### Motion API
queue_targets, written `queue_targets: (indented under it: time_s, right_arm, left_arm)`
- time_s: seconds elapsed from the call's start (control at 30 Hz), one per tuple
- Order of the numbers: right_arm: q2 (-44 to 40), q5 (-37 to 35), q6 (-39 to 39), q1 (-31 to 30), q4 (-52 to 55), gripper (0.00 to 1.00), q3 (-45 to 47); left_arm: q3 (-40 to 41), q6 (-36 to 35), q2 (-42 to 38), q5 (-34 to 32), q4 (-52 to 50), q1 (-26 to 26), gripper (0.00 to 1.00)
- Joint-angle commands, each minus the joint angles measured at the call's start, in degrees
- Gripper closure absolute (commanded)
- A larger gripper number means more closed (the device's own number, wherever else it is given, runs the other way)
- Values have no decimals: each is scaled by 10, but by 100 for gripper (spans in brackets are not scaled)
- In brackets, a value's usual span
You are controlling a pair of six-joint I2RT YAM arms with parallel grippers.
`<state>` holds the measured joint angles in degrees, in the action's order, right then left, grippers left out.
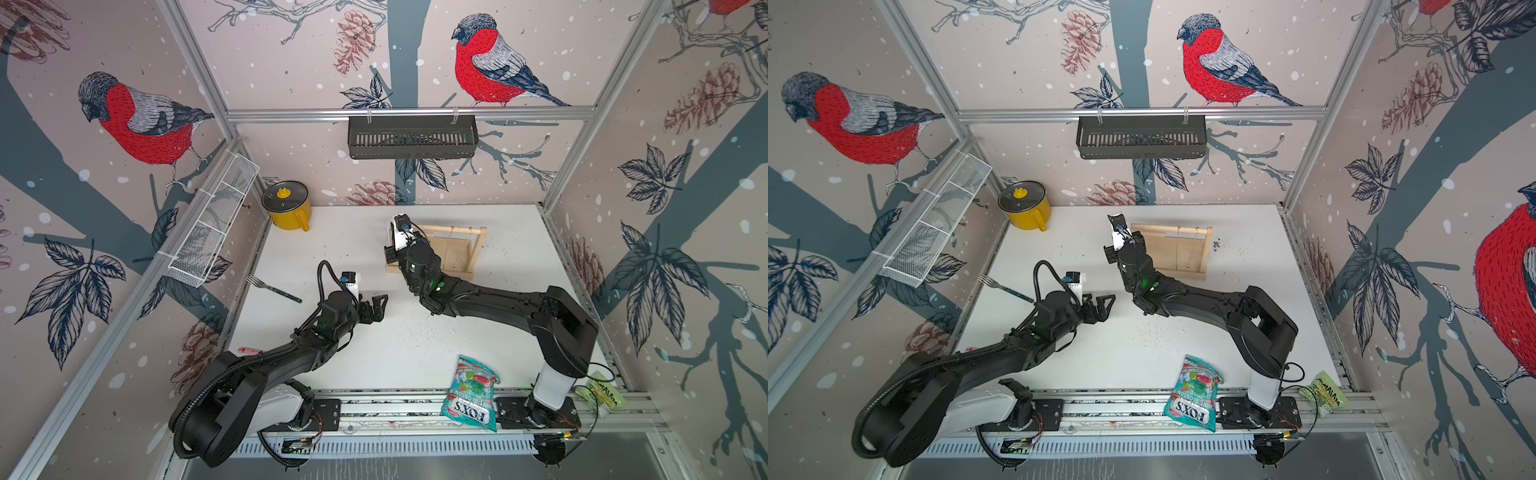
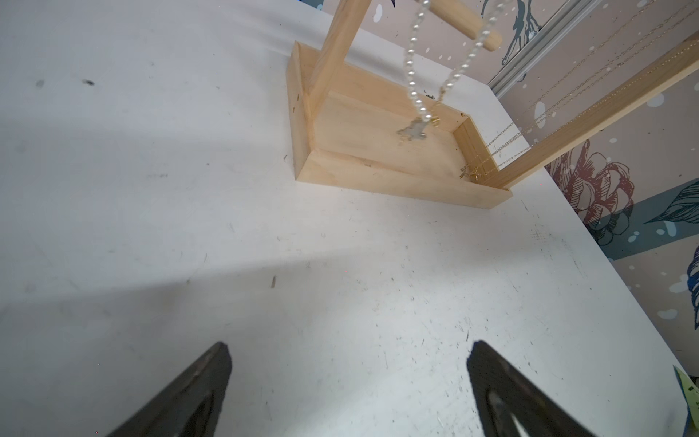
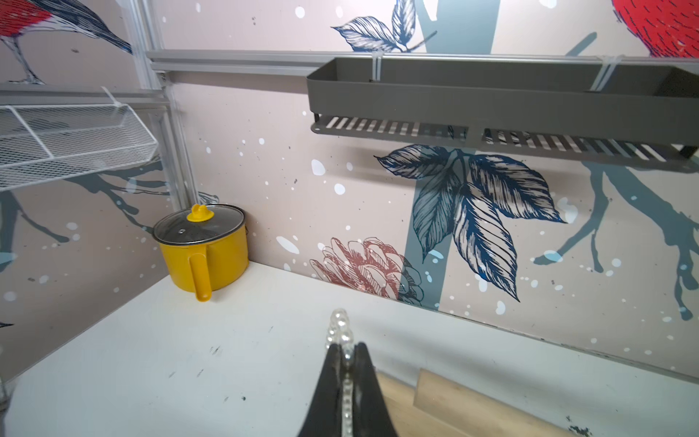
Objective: Take the necklace off the jewelry display stand
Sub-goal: Take off the necklace from the stand, then place the necklace at the center of the board.
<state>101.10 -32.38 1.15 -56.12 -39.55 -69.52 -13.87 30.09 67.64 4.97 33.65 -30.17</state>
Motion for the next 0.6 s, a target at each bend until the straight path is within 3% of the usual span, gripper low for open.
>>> queue_targets:
  time_s: [0.0, 0.2, 0.4, 0.57]
  right_arm:
    - [-27, 41, -24, -8, 33, 99, 5]
    - [-92, 82, -50, -23, 58, 100, 49]
    - [-153, 130, -74, -36, 78, 99, 81]
    - [-182, 158, -87, -46, 92, 99, 89]
  left_arm:
    - [51, 26, -22, 56, 102, -4, 2]
    - [128, -6, -113, 79, 203, -57, 3]
    - [129, -1, -202, 36, 154, -58, 3]
    - [103, -37, -188, 62, 139, -59, 7]
